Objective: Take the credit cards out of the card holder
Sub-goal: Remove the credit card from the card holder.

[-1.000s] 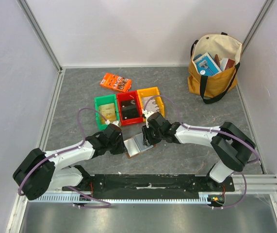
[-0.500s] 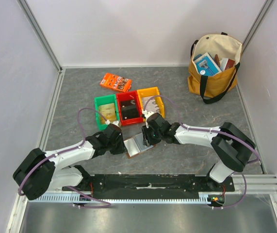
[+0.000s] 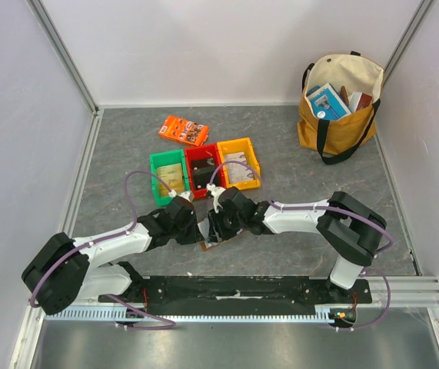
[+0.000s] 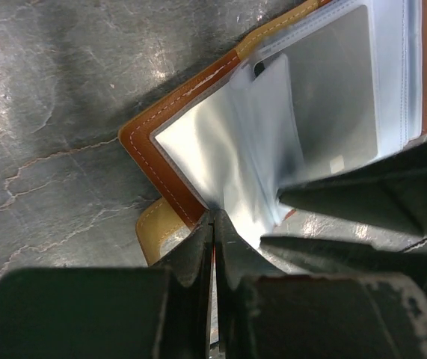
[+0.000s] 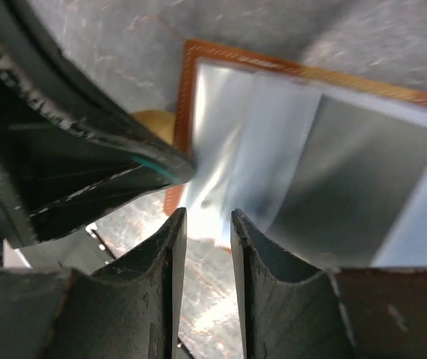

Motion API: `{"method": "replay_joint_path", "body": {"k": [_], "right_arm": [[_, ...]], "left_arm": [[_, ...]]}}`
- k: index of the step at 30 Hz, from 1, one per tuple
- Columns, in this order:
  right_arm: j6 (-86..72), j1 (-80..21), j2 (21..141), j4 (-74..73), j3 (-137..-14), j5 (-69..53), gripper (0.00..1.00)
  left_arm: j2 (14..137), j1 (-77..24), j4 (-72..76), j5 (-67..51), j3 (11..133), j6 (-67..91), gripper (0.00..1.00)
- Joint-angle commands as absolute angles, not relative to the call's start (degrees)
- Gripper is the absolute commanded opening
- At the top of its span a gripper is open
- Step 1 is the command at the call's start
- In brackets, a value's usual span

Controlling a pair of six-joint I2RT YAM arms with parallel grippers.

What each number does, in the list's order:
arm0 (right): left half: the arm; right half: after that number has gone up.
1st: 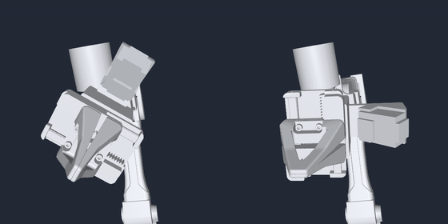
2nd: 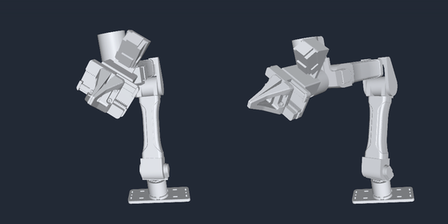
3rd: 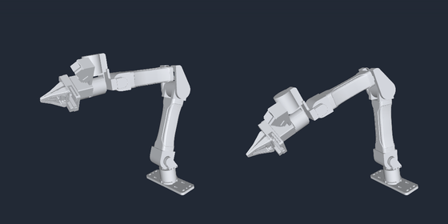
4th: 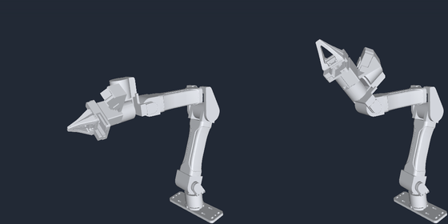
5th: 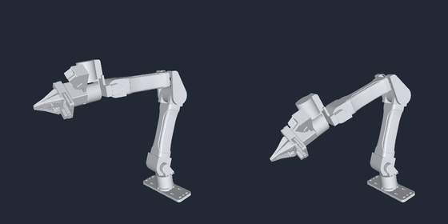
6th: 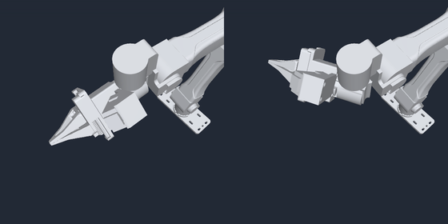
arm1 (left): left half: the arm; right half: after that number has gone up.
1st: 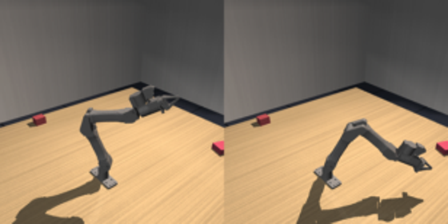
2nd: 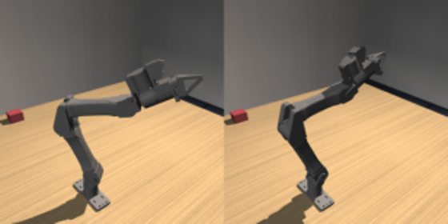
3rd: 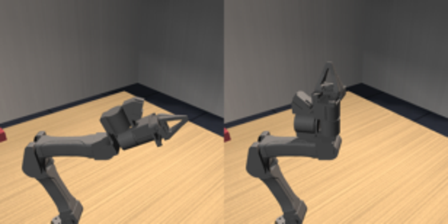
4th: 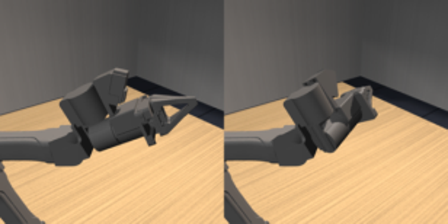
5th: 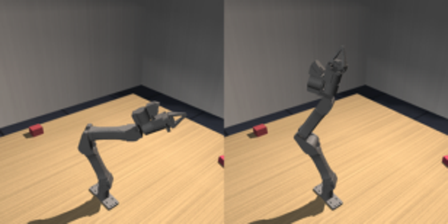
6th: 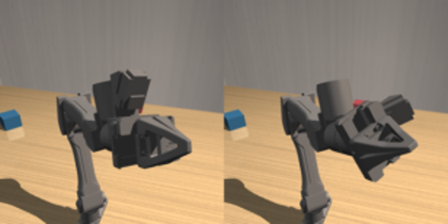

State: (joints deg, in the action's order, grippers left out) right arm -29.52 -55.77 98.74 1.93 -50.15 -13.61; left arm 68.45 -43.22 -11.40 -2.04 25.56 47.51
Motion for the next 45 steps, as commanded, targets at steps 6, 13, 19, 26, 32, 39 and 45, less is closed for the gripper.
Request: {"method": "replay_joint_path", "body": {"k": [6, 13, 19, 26, 32, 39, 45], "right_arm": [[-26.2, -58.71, 93.27, -2.54, -55.63, -19.33, 0.37], [-23.81, -58.27, 86.58, -11.15, -56.69, -3.9, 0.5], [-27.24, -54.67, 85.6, -14.41, -53.62, 7.37, 0.63], [-28.47, -55.11, 89.73, -13.62, -52.38, 6.15, 0.63], [-29.71, -56.6, 93.16, -12.83, -52.73, 6.85, 0.61], [-30.23, -56.95, 95.45, -12.92, -52.82, 7.47, 0.59], [-30.23, -58.01, 95.01, -13.53, -52.65, 10.28, 0.6]], "left_arm": [[68.47, -43.77, -9.4, -1.93, 24.17, 49.13, 0.06], [68.12, -43.77, -9.32, -1.93, 24.08, 49.22, 0.06], [67.76, -43.86, -9.4, -2.02, 23.82, 49.31, 0.06], [67.32, -43.77, -9.32, -1.93, 23.73, 49.57, 0.06], [67.32, -43.77, -9.32, -2.02, 23.73, 49.57, 0.05], [67.5, -43.77, -9.32, -2.02, 23.73, 49.57, 0.05], [67.67, -43.77, -9.23, -2.11, 23.91, 49.48, 0.05]]}}
